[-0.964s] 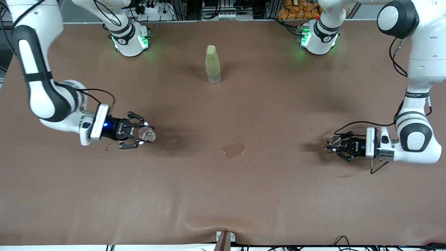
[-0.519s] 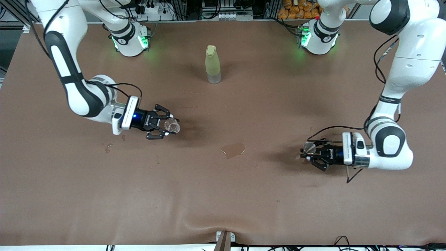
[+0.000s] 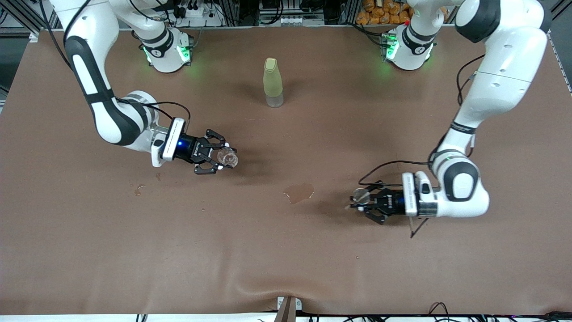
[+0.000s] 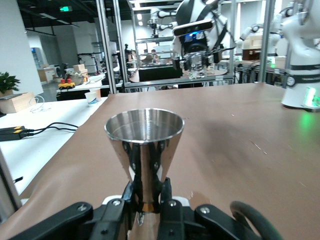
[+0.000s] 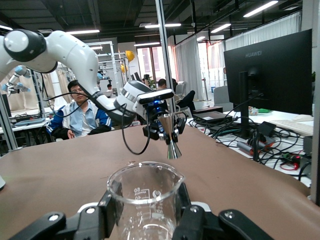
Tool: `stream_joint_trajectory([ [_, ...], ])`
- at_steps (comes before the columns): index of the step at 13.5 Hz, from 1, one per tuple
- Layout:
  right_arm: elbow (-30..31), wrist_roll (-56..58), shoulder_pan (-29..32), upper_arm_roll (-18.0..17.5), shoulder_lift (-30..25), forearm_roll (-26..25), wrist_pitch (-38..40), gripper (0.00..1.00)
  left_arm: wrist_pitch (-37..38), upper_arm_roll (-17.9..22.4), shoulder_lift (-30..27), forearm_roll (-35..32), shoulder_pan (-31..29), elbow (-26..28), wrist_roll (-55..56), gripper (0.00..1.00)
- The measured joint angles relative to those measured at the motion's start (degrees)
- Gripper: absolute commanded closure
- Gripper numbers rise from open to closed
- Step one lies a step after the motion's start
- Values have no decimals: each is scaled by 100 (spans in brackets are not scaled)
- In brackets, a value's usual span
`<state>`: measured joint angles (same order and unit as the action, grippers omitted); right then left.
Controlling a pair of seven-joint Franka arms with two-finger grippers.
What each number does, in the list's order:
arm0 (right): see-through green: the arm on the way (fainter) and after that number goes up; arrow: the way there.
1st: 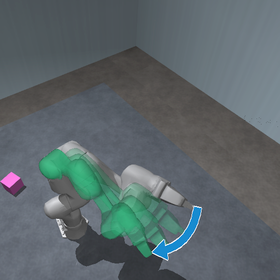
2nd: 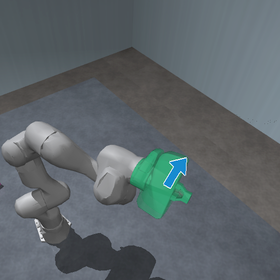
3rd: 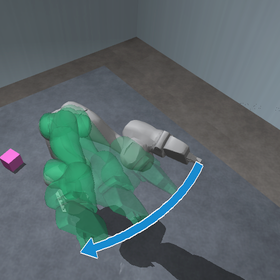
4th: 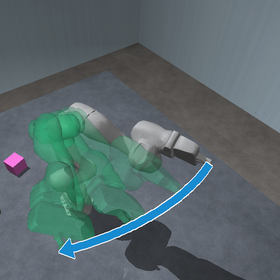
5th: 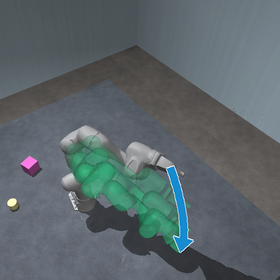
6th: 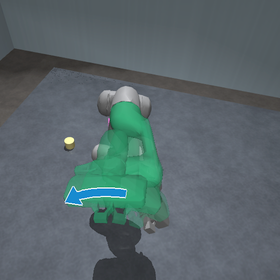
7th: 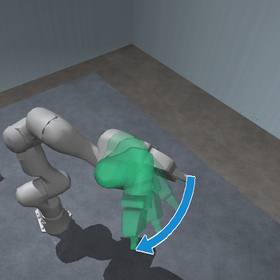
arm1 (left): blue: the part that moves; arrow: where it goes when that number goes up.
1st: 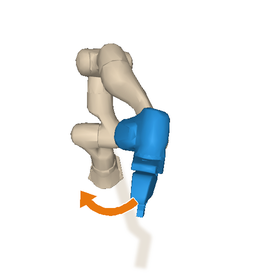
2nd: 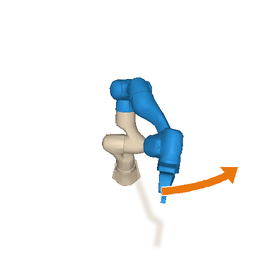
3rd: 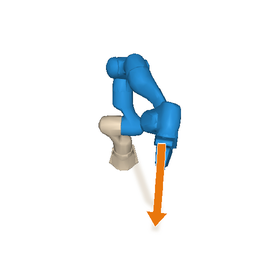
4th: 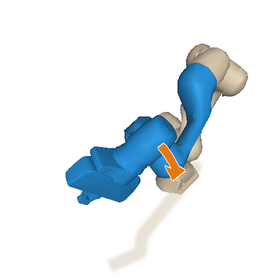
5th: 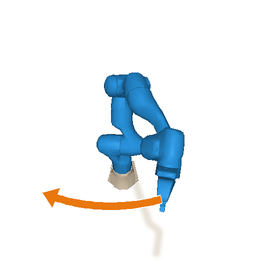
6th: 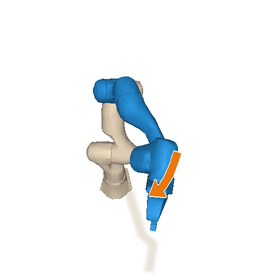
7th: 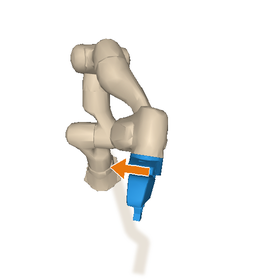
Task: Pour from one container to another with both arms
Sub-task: 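Lift the beaker with the right gripper while the left gripper lifts the jigger, then bring the beaker above the jigger held by the left gripper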
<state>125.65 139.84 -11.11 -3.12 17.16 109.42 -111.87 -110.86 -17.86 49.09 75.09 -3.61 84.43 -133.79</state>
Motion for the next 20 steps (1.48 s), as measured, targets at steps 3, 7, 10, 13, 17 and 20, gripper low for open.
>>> stream_joint_trajectory([
  [3,0,-99,-228,-14,-183,294,-378,100,-727,4,46,602,756,6,8,100],
  [7,-1,-100,-529,-14,-197,648,-543,100,-1840,21,221,1181,1643,-42,-2,100],
  [10,-1,-100,-525,16,-197,648,-543,100,-2316,49,480,1695,2193,-315,-40,100],
  [13,0,-108,-526,13,-197,648,-543,100,-2507,176,595,1840,2641,-491,-42,100],
  [17,3,-262,-524,23,-196,650,-553,100,-2553,217,682,2179,2901,-656,-44,100],
  [20,3,-405,-525,23,-194,650,-570,100,-2631,294,689,2258,2995,-801,-48,100],
])
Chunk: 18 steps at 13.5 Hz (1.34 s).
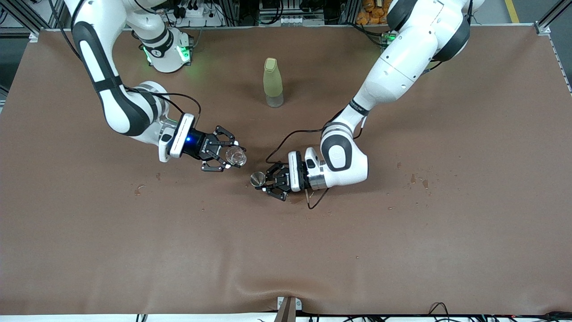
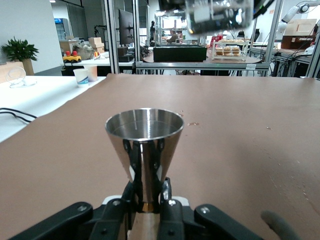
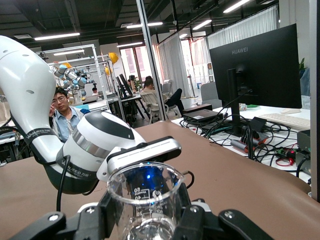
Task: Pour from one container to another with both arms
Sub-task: 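Bring the beaker above the jigger held by the left gripper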
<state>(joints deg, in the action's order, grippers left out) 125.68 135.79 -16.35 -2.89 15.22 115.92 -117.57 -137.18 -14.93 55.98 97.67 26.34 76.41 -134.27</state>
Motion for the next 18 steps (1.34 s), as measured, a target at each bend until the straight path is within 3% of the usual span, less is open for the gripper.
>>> stream_joint_trajectory([
  [11,-309,-65,-348,-12,145,0,-455,100,-2,13,26,85,134,-56,0,100],
  [18,-328,-1041,-447,-27,254,0,-450,100,-2,17,28,190,215,-69,0,100],
])
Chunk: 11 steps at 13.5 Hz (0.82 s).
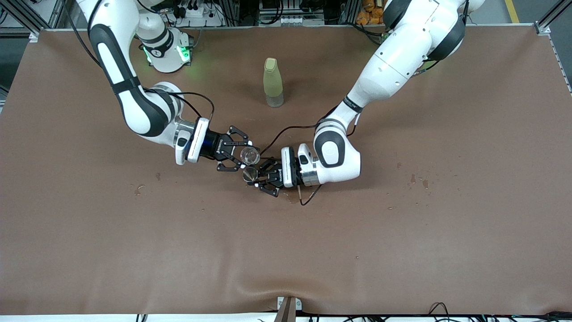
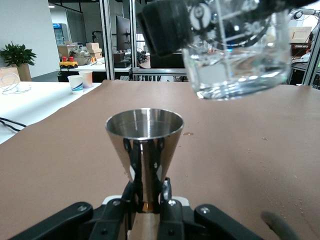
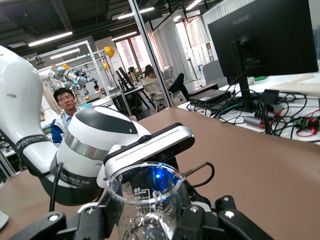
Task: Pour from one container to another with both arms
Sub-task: 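Bring the beaker above the jigger held by the left gripper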
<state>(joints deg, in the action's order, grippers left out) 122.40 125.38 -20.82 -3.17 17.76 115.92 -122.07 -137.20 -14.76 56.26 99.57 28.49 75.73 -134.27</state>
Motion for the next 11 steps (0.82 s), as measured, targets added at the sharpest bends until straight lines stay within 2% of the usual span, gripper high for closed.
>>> stream_joint_trajectory([
  [11,8,-1293,-8,0,54,0,-3,100,0,5,0,45,1,-16,0,100],
])
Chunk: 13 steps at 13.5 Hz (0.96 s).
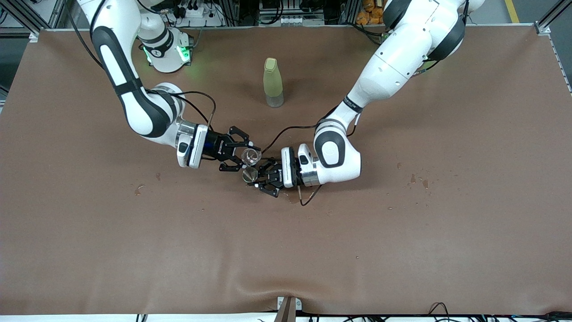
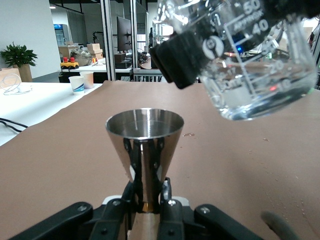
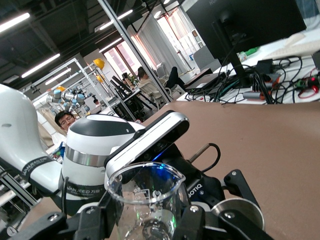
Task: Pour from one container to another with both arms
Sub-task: 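Bring the beaker above the jigger held by the left gripper, then tilt the beaker with the right gripper to pour into the jigger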
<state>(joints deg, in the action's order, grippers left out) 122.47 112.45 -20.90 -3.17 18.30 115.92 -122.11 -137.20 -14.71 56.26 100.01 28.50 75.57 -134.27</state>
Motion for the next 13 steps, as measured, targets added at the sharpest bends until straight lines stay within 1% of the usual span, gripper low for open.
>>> stream_joint_trajectory([
  [3,4,-286,-2,0,5,0,0,100,0,0,0,102,12,0,0,100],
  [13,2,-1454,-68,2,8,0,0,100,0,0,0,108,23,-8,0,100],
])
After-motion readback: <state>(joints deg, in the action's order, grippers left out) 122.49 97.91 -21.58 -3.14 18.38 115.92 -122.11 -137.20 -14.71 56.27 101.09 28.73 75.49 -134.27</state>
